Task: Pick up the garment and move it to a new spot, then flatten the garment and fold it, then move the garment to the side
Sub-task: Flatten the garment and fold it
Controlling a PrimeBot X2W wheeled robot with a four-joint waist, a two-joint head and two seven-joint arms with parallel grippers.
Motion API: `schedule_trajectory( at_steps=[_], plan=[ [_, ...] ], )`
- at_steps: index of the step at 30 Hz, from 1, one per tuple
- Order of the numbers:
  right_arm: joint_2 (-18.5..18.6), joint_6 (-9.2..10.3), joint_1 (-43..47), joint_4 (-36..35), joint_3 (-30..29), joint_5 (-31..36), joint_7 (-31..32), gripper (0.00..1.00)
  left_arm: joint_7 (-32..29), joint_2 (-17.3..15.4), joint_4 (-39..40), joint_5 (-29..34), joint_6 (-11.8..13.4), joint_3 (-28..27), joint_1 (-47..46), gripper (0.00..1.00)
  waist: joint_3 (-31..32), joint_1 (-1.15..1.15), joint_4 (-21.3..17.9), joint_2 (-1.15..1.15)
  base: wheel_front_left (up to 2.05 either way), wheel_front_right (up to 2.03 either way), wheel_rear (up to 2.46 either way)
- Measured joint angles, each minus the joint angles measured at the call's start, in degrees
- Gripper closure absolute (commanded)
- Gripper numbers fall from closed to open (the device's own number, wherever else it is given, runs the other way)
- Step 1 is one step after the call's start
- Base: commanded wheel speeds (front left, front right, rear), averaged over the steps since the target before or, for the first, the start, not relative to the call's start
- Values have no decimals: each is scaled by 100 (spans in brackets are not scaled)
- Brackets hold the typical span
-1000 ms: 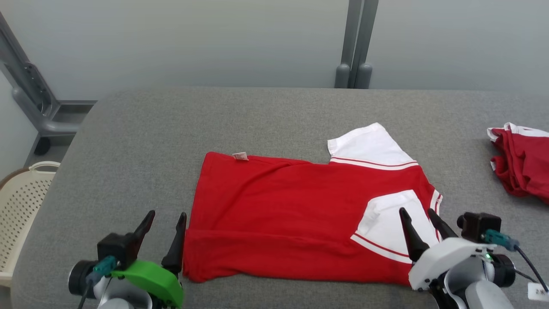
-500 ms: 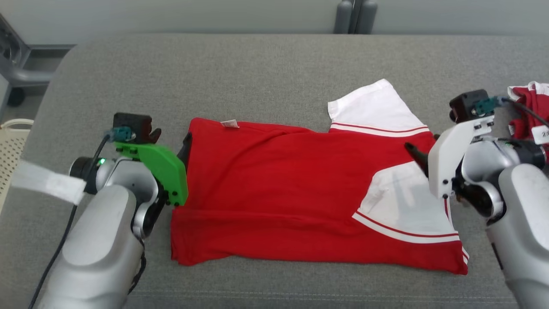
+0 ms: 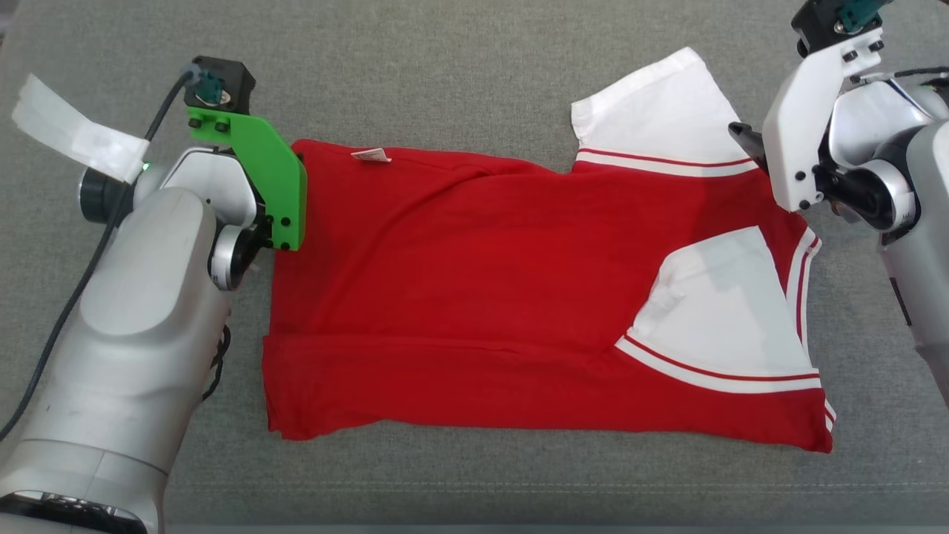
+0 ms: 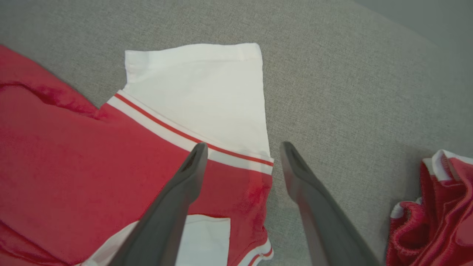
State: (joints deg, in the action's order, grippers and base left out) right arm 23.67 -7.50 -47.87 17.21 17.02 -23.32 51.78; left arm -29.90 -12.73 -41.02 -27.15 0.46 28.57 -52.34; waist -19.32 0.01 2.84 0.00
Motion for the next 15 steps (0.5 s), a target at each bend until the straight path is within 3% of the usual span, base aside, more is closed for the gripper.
schedule_trajectory(
  at_steps=[6,15],
  plan=[
    [-52,0,-598,371,424,5,-145,0,-478,-34,-369,29,73,60,-449,0,-373,0,-55,0,0,0,0],
    [-1,0,-914,759,756,-116,-489,0,-706,-16,-519,54,55,148,-852,0,-708,0,-141,0,0,0,0]
  ],
)
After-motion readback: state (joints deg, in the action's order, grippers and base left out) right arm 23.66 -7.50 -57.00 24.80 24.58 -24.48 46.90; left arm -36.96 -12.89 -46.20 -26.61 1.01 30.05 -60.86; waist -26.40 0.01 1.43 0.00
